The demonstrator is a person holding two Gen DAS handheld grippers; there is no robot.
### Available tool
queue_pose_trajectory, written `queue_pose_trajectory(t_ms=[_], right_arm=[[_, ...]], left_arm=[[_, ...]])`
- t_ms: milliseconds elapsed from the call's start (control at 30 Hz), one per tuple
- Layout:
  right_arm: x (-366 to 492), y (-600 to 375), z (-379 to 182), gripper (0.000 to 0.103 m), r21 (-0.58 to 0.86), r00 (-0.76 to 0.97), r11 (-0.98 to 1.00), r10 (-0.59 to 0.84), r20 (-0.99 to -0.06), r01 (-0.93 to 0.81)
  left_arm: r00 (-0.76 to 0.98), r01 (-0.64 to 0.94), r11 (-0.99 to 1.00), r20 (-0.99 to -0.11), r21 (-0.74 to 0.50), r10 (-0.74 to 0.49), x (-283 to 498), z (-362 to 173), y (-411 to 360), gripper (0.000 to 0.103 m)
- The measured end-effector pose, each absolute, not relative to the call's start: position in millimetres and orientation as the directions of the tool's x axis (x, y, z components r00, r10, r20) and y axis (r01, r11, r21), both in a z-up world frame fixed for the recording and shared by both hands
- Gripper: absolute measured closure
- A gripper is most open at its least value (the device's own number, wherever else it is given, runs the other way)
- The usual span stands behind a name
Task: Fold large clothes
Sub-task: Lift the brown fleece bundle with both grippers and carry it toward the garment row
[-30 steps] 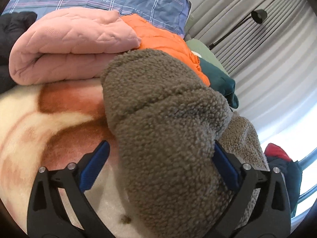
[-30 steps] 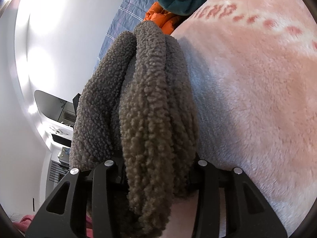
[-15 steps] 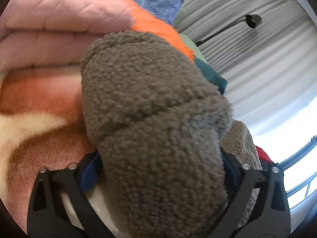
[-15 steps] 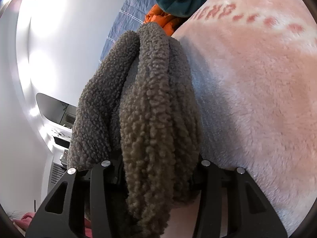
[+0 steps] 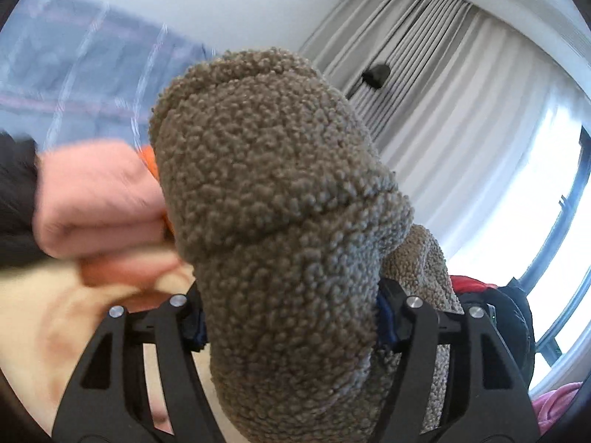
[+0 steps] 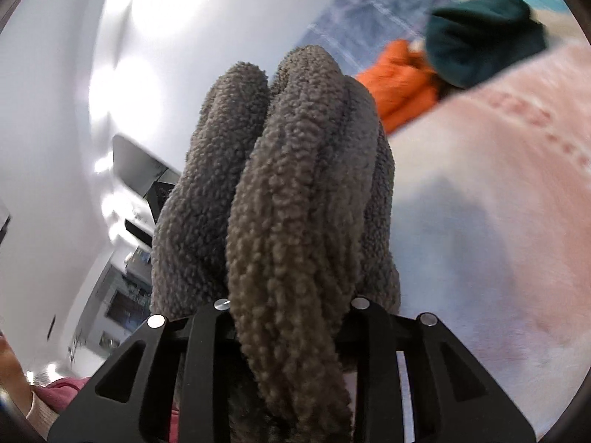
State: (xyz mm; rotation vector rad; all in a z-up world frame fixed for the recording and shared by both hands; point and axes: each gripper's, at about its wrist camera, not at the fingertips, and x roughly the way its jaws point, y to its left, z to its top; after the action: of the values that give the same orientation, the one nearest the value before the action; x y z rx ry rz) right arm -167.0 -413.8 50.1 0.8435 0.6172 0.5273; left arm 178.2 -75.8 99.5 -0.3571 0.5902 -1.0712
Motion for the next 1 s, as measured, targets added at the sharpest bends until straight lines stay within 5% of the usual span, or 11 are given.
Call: queue_pose_trajectory(t_ms=[300, 500, 1000], right_arm=[[-97, -278, 92, 0.075, 0.782, 0.484, 0.47, 0.838, -0.251, -0.409], [-22, -156, 89, 0.075, 0.791, 0.295, 0.376, 0.92, -0.257, -0.483], [180, 18, 74, 0.075, 0.81, 0.192, 0.325, 0.945, -0.264, -0.488]], left_arm=[[0.641, 0.555, 0.667, -0.255, -0.497, -0.724, 104, 156, 95, 0.035], [0.783, 0.372, 0.811, -0.318, -0.451, -0.535, 90, 173, 202, 0.035], [0.887, 0.115, 0.882, -0.353, -0.457, -0.299, 215, 159, 408, 0.035]])
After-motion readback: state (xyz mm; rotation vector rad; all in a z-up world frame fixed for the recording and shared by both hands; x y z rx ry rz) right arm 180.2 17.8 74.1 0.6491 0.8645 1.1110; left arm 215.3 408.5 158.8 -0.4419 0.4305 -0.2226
